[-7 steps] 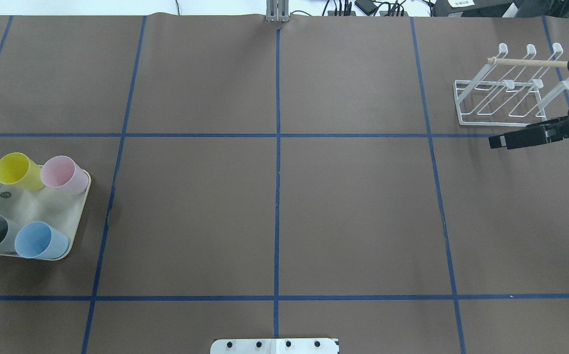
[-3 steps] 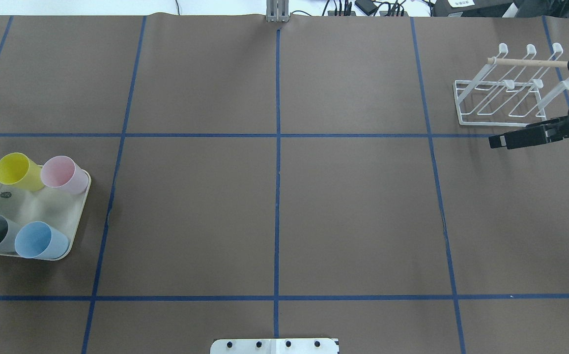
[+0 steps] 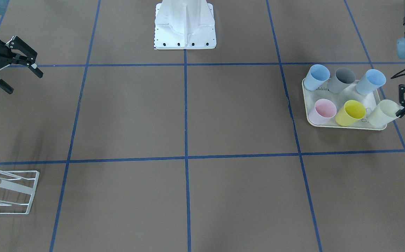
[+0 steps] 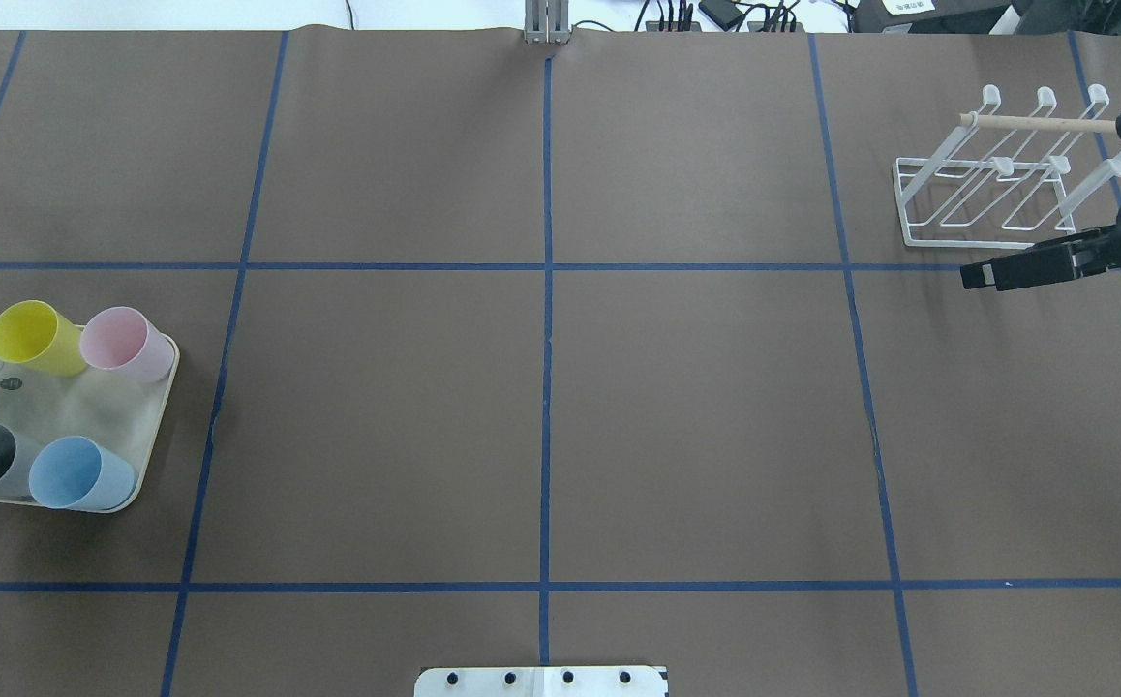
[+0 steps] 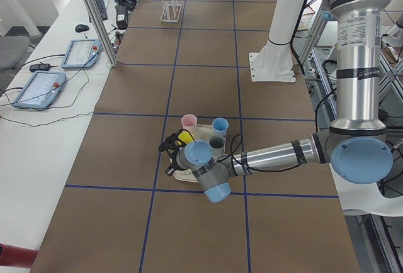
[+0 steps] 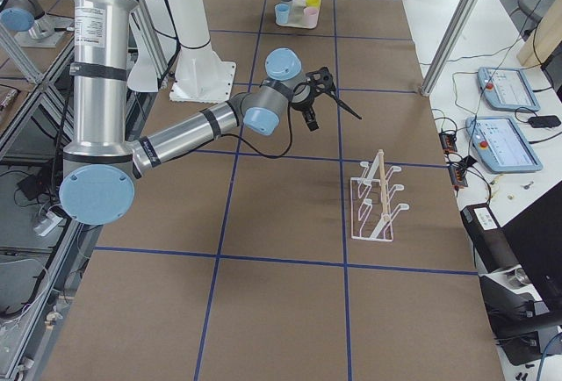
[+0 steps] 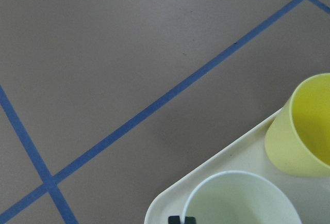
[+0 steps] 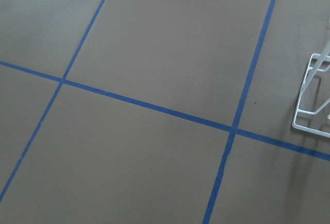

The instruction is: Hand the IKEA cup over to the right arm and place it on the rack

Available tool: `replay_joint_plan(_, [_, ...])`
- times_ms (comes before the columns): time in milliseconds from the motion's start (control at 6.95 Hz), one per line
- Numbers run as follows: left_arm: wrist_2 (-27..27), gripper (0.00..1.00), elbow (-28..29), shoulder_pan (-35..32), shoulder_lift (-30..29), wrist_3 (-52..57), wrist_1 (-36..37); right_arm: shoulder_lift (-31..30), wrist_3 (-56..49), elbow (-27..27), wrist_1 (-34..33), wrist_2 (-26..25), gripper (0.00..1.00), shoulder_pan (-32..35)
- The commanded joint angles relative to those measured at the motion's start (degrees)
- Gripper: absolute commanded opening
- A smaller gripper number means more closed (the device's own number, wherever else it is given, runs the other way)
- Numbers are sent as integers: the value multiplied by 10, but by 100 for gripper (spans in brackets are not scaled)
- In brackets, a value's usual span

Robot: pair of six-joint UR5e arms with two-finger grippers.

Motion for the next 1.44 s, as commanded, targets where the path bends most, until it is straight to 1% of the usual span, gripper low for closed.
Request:
replay_joint_plan(0, [-39,0,-10,-81,-28,2,35,9,-4,0,1,-13,100,-1])
replay_joint_plan(144, [-52,0,-44,-85,-33,-21,69,25,-4,1,2,-30,98,-2])
replay_joint_plan(288, [-54,0,-95,-84,-37,-114,91,27,-6,-8,64,-87,98,-27])
replay_joint_plan(431, [-82,0,-151,-84,-37,-230,91,32,-16,-21,122,-126,98,-54])
replay_joint_plan(575, [-94,0,-200,-78,-40,-330,91,63,-20,-41,157,-127,99,-67])
replay_joint_plan(719, [-93,0,-243,-52,-44,-421,89,100,-22,-67,183,-129,99,-88])
replay_joint_plan(863, [-86,0,-290,4,-62,-537,89,141,-53,-102,220,-129,99,-110])
replay_joint_plan(1007, [-70,0,-314,54,-95,-647,89,181,-65,-125,232,-137,98,-129])
replay_joint_plan(1150, [-20,0,-329,120,-124,-730,89,192,-121,-126,231,-190,98,-166])
replay_joint_plan(1294, [34,0,-340,185,-148,-787,90,200,-182,-123,231,-252,99,-208])
